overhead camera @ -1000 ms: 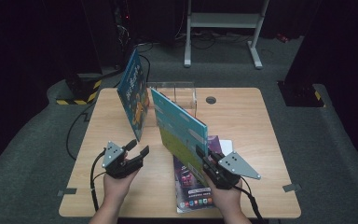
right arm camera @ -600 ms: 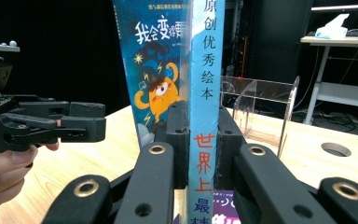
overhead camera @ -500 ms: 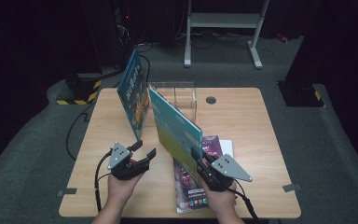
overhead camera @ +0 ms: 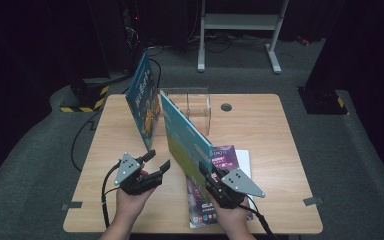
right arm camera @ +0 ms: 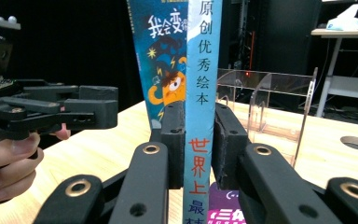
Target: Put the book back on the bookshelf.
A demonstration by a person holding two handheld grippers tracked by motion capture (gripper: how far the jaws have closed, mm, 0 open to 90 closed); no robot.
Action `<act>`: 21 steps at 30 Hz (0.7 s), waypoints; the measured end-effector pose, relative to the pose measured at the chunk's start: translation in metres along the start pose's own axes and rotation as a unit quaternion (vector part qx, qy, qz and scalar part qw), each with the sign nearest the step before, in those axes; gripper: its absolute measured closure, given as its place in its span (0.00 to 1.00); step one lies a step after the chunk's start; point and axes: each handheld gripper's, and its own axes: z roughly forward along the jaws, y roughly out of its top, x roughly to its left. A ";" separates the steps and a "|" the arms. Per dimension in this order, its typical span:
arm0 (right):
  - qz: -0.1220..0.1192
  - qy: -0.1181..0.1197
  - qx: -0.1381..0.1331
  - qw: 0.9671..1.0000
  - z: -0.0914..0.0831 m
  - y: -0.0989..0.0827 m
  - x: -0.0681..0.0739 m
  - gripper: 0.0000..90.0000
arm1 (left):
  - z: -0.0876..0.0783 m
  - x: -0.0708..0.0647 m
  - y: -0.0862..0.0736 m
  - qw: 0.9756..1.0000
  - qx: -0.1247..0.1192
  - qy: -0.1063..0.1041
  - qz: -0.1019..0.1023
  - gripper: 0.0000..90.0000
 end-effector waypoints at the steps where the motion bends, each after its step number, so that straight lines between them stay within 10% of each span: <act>1: 0.001 0.002 0.000 1.000 0.000 0.000 0.001 0.85 | 0.000 -0.001 0.001 1.000 0.000 -0.001 0.000 0.37; 21: 0.008 0.024 0.008 1.000 0.001 -0.002 0.020 0.81 | -0.010 -0.022 0.021 0.999 -0.033 -0.040 0.007 0.32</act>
